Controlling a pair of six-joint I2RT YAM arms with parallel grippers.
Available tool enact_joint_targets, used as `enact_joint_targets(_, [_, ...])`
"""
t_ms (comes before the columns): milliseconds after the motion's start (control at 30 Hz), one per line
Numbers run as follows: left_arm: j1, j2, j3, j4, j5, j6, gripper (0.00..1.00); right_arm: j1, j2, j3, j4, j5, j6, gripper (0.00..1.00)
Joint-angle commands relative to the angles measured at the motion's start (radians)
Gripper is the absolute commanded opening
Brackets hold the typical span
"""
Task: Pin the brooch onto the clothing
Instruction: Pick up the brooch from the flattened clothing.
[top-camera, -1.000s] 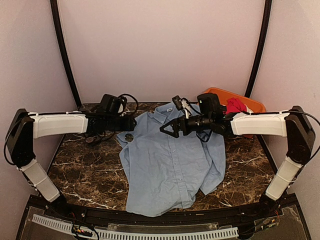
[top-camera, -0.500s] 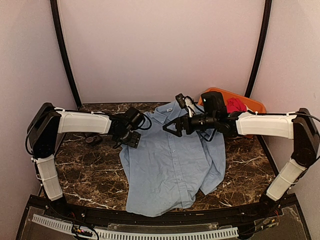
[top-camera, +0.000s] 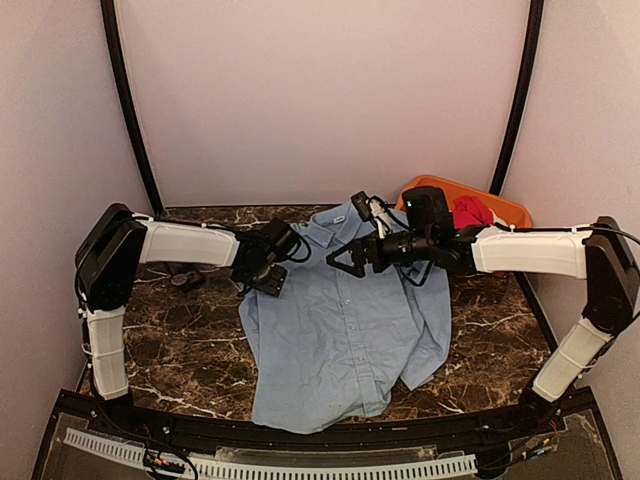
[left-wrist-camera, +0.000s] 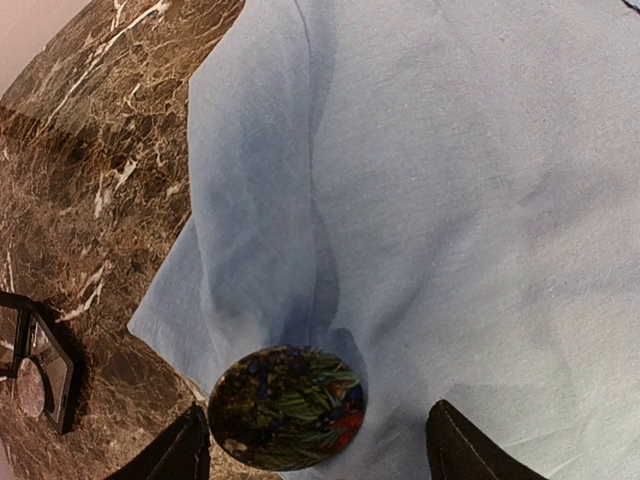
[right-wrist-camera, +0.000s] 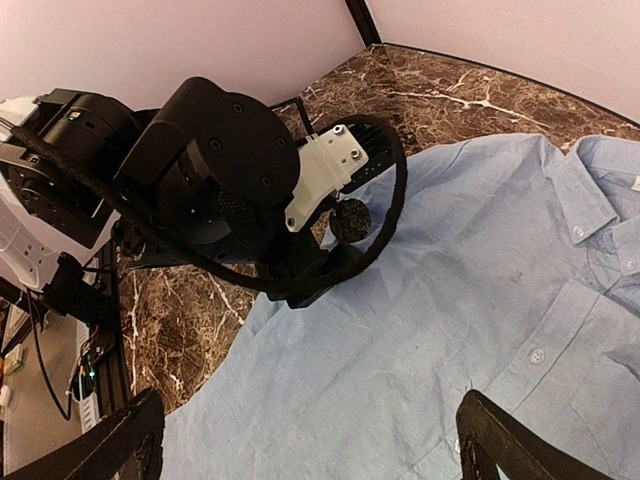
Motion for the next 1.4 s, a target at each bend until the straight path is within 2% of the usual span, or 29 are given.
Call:
enact_joint_targets(0, [-0.005,0.009,0.045,-0.021,-0.039,0.020,0.74,0.009,-0.004,-0.020,0.028,-0.009,0.007,0.99])
enact_joint_targets(300, [-0.004,-0.024,0.050,-0.023,-0.056,0.006,0.70,0.010,-0.007,-0.028,0.034,-0.010,0.007,0.99])
enact_joint_targets(567, [0.002,0.013,0.072,-0.008,-0.082,0.016,0.68,0.012,0.002,-0.037,0.046,-0.018,0.015,0.99])
enact_joint_targets(900, [0.018,0.032,0.075,-0.006,-0.054,0.016,0.59,0.017,-0.004,-0.045,0.045,-0.015,0.015,0.99])
enact_joint_targets(1367, [0.018,0.055,0.067,-0.010,-0.038,0.011,0.59,0.018,0.002,-0.040,0.045,-0.018,0.019,0.99])
